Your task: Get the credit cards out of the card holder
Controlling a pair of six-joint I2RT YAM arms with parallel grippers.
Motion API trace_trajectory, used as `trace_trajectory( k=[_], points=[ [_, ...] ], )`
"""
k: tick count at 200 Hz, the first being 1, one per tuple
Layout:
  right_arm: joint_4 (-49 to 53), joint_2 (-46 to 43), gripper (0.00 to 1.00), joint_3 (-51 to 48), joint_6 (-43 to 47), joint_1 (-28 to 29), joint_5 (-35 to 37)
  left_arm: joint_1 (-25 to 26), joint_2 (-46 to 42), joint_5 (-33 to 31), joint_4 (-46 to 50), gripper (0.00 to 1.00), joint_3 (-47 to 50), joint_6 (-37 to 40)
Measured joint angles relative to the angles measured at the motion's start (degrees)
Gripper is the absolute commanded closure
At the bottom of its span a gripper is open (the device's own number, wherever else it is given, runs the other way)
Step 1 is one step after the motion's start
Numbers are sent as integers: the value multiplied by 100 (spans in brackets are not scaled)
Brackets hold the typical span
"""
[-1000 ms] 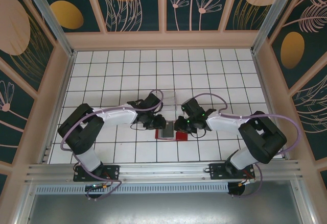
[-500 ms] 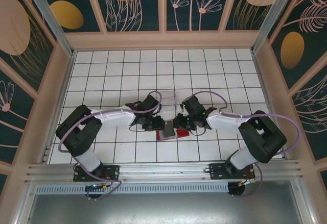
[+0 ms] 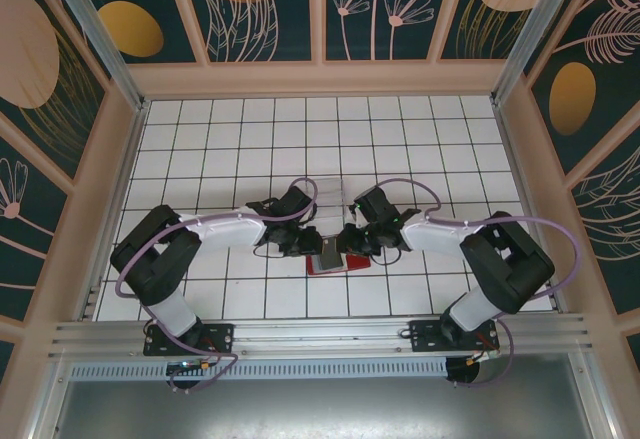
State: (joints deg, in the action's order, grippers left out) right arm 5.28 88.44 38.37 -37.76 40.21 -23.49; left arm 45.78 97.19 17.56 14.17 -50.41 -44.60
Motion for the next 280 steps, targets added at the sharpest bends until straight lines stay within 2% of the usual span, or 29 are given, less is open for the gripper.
trace_trajectory(
  k=[166, 224, 244, 280],
  points=[
    [-37, -28, 100, 11, 35, -52, -55, 31, 15, -144, 129, 73, -79, 59],
    [-31, -201, 100, -101, 35, -122, 13, 33, 15, -179, 168, 71, -92, 70],
    [-37, -223, 90, -151, 31, -122, 20, 33, 15, -219, 208, 70, -107, 70],
    [-94, -229, 83, -190, 46, -146, -153, 31, -24, -308, 313, 71, -131, 74]
  ],
)
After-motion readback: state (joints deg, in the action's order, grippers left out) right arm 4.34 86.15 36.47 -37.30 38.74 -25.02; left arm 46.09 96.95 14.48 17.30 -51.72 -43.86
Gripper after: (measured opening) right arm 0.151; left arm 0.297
